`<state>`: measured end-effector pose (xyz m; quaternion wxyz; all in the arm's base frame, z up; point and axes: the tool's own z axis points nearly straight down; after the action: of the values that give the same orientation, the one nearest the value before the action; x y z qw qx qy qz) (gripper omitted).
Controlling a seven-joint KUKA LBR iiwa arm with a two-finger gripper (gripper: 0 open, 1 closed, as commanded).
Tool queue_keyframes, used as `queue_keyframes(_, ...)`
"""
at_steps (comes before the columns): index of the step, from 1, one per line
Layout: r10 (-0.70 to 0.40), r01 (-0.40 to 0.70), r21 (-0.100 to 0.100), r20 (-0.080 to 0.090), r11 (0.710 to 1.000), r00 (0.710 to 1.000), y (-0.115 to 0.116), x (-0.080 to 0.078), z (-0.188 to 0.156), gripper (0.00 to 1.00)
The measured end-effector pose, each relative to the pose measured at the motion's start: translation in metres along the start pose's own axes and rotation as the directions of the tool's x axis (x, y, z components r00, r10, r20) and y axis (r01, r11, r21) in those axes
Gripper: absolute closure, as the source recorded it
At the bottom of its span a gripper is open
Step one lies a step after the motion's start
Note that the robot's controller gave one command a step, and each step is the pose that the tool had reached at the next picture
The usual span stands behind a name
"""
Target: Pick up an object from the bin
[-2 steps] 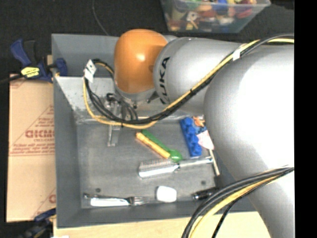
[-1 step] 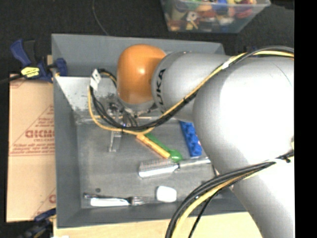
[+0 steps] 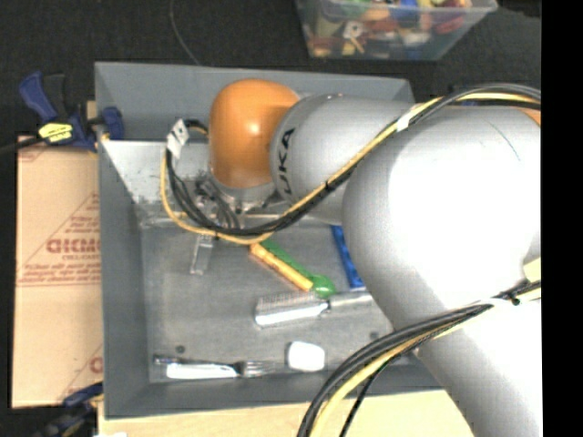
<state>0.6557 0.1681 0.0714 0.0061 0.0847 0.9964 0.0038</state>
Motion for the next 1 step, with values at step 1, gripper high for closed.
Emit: queue_keyframes(1, -0.338, 0.338, 0.004, -0.002, 0.941, 0.941, -0.0952, 0.0077, -0.0009, 0.0)
